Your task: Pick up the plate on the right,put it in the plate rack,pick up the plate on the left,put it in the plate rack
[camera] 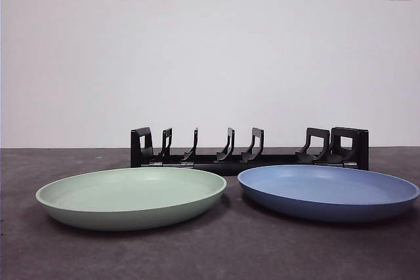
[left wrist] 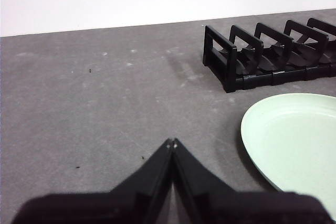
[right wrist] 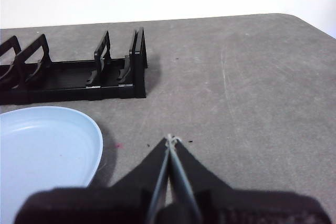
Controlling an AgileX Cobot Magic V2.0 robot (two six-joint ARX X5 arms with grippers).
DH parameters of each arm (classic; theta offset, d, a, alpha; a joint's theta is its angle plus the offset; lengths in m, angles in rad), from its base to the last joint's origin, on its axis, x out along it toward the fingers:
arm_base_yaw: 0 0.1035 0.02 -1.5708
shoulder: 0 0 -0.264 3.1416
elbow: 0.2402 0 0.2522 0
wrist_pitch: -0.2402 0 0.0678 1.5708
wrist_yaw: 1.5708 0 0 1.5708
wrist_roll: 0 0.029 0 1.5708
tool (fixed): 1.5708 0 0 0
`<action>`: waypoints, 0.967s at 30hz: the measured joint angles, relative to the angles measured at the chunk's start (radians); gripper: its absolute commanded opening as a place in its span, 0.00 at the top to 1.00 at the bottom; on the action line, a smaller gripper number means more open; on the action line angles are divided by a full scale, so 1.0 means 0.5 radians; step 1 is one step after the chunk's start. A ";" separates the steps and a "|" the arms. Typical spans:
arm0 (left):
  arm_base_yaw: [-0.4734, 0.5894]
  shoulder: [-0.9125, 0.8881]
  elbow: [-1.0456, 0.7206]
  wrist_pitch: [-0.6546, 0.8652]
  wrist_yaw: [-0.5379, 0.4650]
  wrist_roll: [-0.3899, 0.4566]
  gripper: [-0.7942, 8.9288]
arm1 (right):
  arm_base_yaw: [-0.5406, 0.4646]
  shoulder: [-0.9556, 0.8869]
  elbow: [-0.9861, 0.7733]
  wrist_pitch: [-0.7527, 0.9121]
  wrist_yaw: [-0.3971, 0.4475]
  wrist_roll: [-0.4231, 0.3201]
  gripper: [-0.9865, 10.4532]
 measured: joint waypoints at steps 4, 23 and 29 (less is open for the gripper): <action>0.000 0.000 0.000 0.000 0.011 -0.001 0.92 | 0.000 0.000 0.000 0.000 -0.001 0.001 0.91; 0.000 0.049 0.227 -0.064 0.145 -0.463 0.92 | 0.000 0.038 0.317 0.017 -0.106 0.575 0.92; 0.000 0.224 0.497 -0.171 0.301 -0.563 0.92 | 0.000 0.265 0.650 -0.095 -0.300 0.617 0.92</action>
